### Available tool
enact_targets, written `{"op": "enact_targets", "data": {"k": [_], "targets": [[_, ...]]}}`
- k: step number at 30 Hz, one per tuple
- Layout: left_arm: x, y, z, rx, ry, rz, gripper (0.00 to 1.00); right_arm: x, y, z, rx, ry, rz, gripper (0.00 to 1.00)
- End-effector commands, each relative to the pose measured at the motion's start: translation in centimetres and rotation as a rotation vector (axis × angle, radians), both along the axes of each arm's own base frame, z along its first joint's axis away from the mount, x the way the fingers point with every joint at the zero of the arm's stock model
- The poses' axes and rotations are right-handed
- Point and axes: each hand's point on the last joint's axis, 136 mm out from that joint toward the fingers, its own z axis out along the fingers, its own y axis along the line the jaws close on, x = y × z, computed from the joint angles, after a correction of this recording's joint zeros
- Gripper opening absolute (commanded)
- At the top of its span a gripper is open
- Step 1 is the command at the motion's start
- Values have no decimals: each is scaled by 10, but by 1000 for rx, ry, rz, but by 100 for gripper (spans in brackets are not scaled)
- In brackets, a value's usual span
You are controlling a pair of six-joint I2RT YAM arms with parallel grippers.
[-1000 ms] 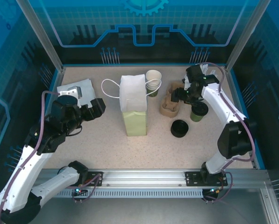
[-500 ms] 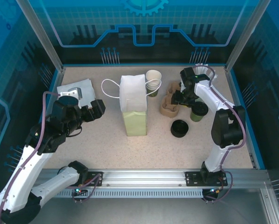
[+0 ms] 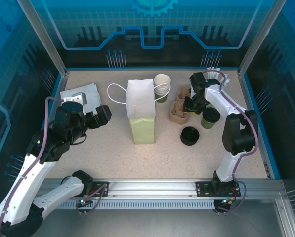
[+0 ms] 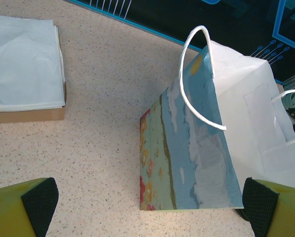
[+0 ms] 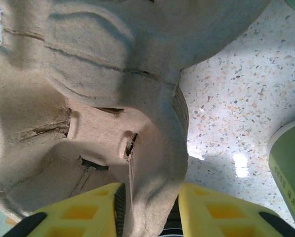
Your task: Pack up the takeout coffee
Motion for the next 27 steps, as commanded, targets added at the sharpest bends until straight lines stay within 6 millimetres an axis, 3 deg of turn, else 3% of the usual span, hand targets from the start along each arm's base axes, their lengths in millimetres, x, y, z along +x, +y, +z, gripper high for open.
{"op": "enact_targets", "data": {"k": [1,10,27], "targets": [[-3,7,-4,25,5,21,99,0,5,1,-3,9,16,31],[-3,8,-3,26,4,21,99,-2,2,9,-11,1,22,21],[1,4,-1,20,1,15,99,-6,-2,29,44,-19,24,23]]}}
